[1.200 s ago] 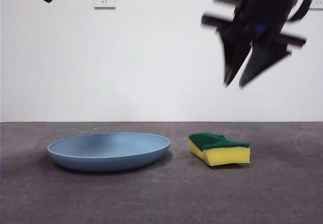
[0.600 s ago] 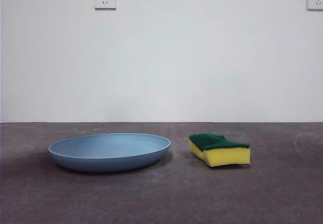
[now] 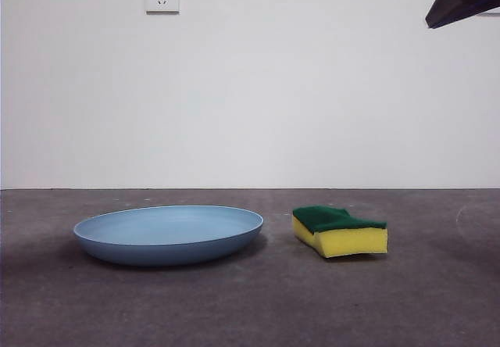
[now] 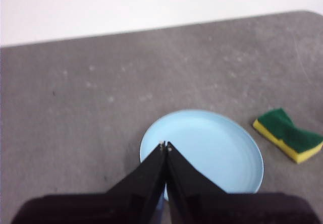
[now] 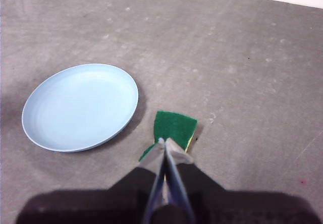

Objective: Pick up the plate,pick up the cloth,clean the plate with the cloth

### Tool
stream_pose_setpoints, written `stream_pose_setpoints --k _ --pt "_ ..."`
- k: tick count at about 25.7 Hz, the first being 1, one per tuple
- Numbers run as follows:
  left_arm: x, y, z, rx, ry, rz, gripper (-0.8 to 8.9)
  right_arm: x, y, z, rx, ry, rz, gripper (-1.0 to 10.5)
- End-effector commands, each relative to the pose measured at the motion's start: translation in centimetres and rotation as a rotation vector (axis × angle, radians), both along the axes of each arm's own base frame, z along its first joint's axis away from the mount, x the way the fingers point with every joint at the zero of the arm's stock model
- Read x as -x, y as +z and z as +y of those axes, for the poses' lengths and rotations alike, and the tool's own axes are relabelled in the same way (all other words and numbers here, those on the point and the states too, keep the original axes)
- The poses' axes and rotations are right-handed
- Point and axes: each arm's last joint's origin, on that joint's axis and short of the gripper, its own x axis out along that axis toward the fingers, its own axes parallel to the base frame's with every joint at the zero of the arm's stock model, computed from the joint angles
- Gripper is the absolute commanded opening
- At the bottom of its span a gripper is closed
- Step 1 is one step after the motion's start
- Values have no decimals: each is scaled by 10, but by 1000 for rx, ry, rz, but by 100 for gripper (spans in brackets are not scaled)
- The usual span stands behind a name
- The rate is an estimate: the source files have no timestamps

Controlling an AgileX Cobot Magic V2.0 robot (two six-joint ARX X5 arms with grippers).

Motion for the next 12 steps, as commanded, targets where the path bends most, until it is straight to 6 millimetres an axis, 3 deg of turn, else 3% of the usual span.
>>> stream_pose_setpoints --k 1,12 --pt "-1 -4 -1 -2 -1 36 -2 0 0 0 0 4 -9 2" --pt "-7 -11 -5 -39 0 98 -2 0 0 0 0 4 -9 2"
